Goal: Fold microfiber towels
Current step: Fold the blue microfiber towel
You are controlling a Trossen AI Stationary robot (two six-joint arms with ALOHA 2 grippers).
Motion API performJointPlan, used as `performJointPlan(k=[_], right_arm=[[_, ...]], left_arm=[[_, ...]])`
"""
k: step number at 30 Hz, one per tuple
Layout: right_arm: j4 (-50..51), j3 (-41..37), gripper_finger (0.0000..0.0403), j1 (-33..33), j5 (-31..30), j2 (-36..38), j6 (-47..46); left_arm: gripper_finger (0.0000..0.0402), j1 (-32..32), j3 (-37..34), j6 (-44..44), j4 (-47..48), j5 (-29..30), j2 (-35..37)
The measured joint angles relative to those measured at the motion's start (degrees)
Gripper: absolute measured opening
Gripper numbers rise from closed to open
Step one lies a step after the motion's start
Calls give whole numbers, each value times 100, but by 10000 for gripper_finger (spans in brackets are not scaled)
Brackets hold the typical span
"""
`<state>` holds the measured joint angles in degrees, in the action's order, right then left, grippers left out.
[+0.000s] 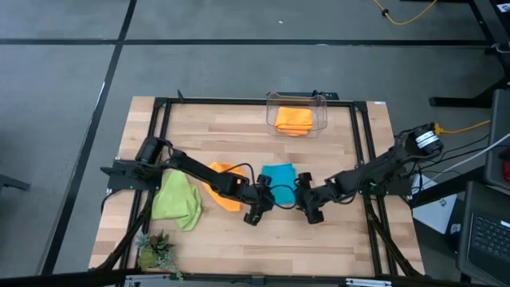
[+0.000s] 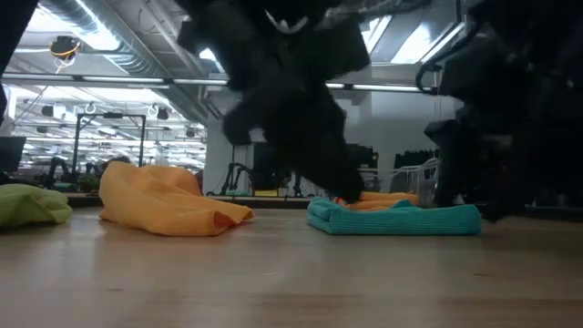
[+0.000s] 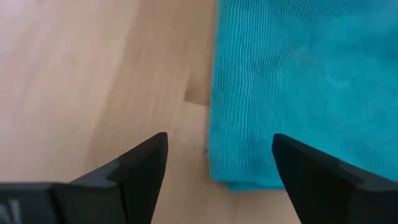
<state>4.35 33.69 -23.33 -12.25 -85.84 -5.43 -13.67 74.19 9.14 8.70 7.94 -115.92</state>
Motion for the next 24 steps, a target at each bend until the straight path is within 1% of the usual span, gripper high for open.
performJointPlan(k=[2,3,5,9,12,18,24], right_arm=[[20,0,291,2,-9,-130,-27],[6,0,291,2,-8,-209,-31],[-11,15,291,-1,-1,-319,-22],[-30,22,287,2,-11,-418,-22],[-25,22,271,-4,-40,-419,-29],[-17,17,235,-6,-1,-426,-202],[-9,13,213,-7,52,-430,-332]], left_arm=[[206,-32,-25,3,131,11,-57],[206,-58,6,5,16,7,-134],[206,-113,-22,42,294,9,-155],[206,-145,-9,-32,188,7,-155],[206,-131,-11,-102,244,1,-169],[206,-85,23,-162,106,-149,-495],[206,-95,24,-153,117,288,-537]])
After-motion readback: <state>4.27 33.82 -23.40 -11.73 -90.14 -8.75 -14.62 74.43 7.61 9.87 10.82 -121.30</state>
